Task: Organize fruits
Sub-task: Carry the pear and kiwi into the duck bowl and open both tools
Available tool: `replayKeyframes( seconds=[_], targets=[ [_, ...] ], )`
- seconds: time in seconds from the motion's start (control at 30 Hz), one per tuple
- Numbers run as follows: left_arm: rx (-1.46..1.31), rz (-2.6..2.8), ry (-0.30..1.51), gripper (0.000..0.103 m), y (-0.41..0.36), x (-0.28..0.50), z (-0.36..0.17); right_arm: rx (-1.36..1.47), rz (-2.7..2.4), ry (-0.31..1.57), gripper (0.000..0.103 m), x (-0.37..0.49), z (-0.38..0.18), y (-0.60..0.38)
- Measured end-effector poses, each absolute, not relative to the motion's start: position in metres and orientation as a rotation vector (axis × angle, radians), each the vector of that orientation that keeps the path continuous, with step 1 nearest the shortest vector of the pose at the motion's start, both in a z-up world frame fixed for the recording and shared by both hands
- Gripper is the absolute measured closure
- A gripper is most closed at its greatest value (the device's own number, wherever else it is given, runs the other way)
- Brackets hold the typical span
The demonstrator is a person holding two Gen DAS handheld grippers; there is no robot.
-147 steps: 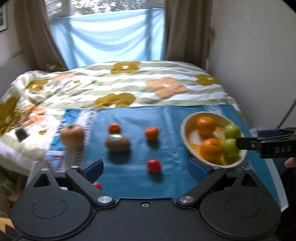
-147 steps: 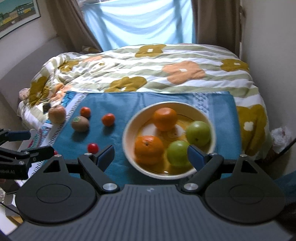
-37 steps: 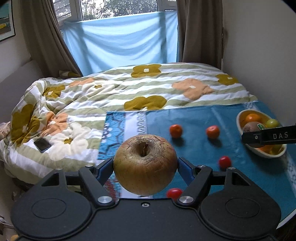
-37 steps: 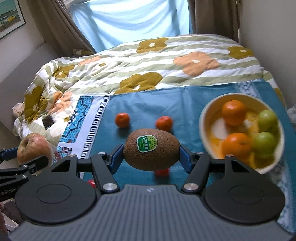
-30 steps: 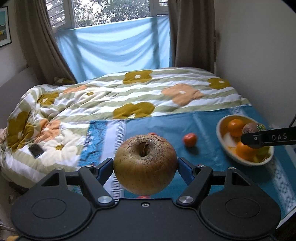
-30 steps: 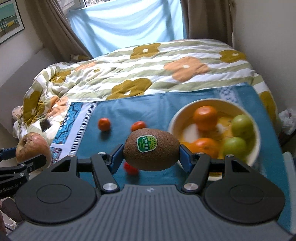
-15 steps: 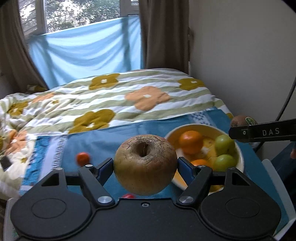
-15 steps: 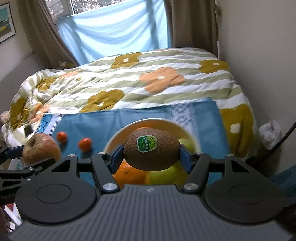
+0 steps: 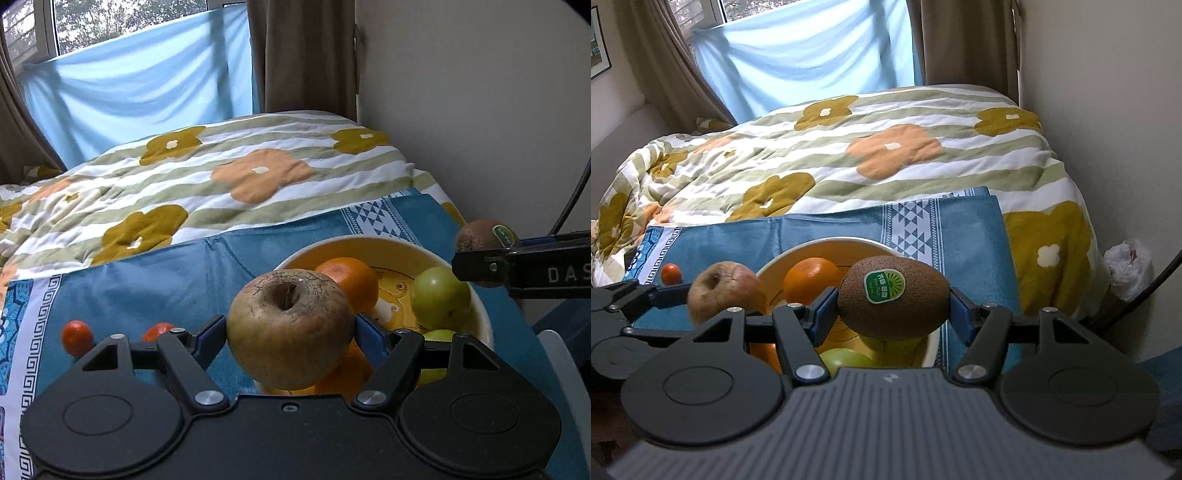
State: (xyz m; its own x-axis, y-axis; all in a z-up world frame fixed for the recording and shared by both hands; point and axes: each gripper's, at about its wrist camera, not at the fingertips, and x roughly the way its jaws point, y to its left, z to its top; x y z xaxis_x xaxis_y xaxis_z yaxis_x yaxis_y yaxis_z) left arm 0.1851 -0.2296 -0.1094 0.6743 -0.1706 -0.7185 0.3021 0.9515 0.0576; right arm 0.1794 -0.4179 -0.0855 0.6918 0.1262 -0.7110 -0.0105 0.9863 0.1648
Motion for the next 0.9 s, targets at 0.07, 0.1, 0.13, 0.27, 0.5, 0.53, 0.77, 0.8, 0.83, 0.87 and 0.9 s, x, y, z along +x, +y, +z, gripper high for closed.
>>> replayKeyframes(
  seconds=[0.07, 0.1, 0.13, 0.27, 0.5, 0.53, 0.77, 0.8, 0.83, 0.87, 0.9],
  targets=[
    [0.172, -0.266, 0.797, 0.024, -0.231, 0.189, -0.112, 0.161, 0.081, 0.803, 0.025, 0.180, -0.086, -0.419],
    [0.170, -0.267, 0.805, 0.024, -0.231, 0.191, -0.113, 0.164, 0.083, 0.803, 0.025, 0.181, -0.086, -0.420],
    [0.172, -0.272, 0.809, 0.024, -0.232, 0.193, -0.114, 0.167, 0.086, 0.802, 0.025, 0.181, -0.086, -0.420],
    [0.187, -0.271, 0.796, 0.019, -0.233, 0.190, -0.111, 0.173, 0.092, 0.797, 0.025, 0.184, -0.085, -0.422],
    [0.166, -0.269, 0.746, 0.006, -0.227, 0.176, -0.086, 0.164, 0.113, 0.795, 0.025, 0.191, -0.081, -0.424],
    [0.164, -0.267, 0.744, 0.006, -0.226, 0.174, -0.084, 0.162, 0.118, 0.795, 0.025, 0.193, -0.081, -0.424],
    [0.153, -0.245, 0.761, 0.006, -0.220, 0.164, -0.082, 0.120, 0.167, 0.807, 0.025, 0.208, -0.085, -0.416],
    [0.147, -0.240, 0.766, 0.006, -0.218, 0.163, -0.082, 0.114, 0.176, 0.810, 0.025, 0.211, -0.087, -0.415],
    [0.142, -0.238, 0.771, 0.006, -0.217, 0.161, -0.083, 0.108, 0.187, 0.813, 0.025, 0.214, -0.089, -0.413],
    [0.139, -0.235, 0.779, 0.006, -0.215, 0.161, -0.084, 0.101, 0.201, 0.814, 0.025, 0.216, -0.092, -0.412],
    [0.140, -0.230, 0.789, 0.006, -0.214, 0.160, -0.087, 0.091, 0.218, 0.811, 0.025, 0.219, -0.095, -0.411]
  ],
)
